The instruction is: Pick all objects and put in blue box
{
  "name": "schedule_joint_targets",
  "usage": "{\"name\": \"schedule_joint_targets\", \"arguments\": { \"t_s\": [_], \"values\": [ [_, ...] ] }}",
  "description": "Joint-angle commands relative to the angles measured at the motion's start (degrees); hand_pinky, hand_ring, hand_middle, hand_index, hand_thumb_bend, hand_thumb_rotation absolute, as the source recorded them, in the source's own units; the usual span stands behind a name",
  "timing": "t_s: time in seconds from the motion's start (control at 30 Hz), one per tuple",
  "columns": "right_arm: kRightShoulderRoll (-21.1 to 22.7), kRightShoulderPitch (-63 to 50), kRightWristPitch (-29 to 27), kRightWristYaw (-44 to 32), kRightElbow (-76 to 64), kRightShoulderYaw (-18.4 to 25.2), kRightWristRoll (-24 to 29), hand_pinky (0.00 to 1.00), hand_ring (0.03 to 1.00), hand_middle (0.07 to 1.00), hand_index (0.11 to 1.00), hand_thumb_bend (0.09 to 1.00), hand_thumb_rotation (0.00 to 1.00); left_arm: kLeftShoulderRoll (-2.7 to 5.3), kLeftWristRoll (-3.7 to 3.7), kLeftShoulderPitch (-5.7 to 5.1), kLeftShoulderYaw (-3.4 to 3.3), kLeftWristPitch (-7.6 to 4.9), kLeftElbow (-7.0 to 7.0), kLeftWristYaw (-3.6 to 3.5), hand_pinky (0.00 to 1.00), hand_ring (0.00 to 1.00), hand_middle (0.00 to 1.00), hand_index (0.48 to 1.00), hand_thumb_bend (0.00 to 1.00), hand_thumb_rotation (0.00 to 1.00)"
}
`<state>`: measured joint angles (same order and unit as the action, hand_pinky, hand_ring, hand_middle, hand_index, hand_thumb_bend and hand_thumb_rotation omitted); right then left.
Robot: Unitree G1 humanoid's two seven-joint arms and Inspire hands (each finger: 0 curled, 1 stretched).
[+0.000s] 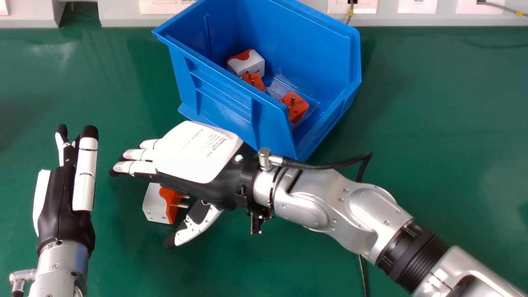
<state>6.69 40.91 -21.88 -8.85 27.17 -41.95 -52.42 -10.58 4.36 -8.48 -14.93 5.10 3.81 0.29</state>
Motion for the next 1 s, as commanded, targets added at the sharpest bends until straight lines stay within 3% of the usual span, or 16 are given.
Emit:
{"name": "schedule_joint_targets", "arguments": {
  "t_s": [0.0,0.23,0.4,0.67,0.73,0.77,0.8,0.97],
  "values": [
    [-1.4,2.4,0.1,-0.7,-0.1,-0.2,0.3,0.81,0.935,0.952,0.93,0.41,0.45,-0.08,-0.13,0.66,-0.36,-0.35,0.76,0.17,1.0,1.0,1.0,1.0,0.5,1.0],
    [-1.6,3.4,1.2,-1.7,0.3,-2.0,-1.5,0.86,0.963,0.974,0.954,0.457,0.43,-0.08,-0.16,0.61,-0.13,0.04,1.58,0.1,1.0,1.0,1.0,1.0,0.5,1.0],
    [-1.5,3.9,2.2,-3.3,-0.3,-2.9,-2.8,0.89,0.984,0.988,0.968,0.492,0.39,0.0,0.38,0.92,-0.37,0.05,1.09,-0.05,1.0,1.0,1.0,1.0,0.5,1.0],
    [-2.7,4.7,3.6,-4.8,1.5,-4.0,-3.6,0.94,0.995,0.996,0.983,0.504,0.35,-0.04,0.65,1.52,-0.43,0.27,0.94,-0.31,1.0,1.0,1.0,1.0,0.49,1.0],
    [-2.9,5.0,4.0,-4.8,2.2,-4.4,-4.1,0.95,0.996,0.997,0.986,0.49,0.3,0.06,0.69,1.52,-0.42,0.11,0.97,-0.38,1.0,1.0,1.0,1.0,0.49,1.0],
    [-3.1,5.2,4.2,-4.5,2.9,-4.7,-4.6,0.97,0.998,0.998,0.99,0.464,0.19,0.06,0.74,1.64,-0.45,-0.02,0.79,-0.42,1.0,1.0,1.0,1.0,0.49,1.0],
    [-3.2,5.3,4.3,-4.3,3.4,-4.9,-4.9,0.97,0.998,0.999,0.992,0.462,0.16,0.06,0.76,1.72,-0.48,-0.11,0.65,-0.45,1.0,1.0,1.0,1.0,0.49,1.0],
    [-3.7,6.4,4.7,-2.9,5.9,-5.8,-6.3,0.99,1.0,1.0,0.994,0.466,0.05,0.04,0.71,2.03,-0.44,0.01,0.44,-0.39,1.0,1.0,1.0,1.0,0.48,1.0]
  ]
}}
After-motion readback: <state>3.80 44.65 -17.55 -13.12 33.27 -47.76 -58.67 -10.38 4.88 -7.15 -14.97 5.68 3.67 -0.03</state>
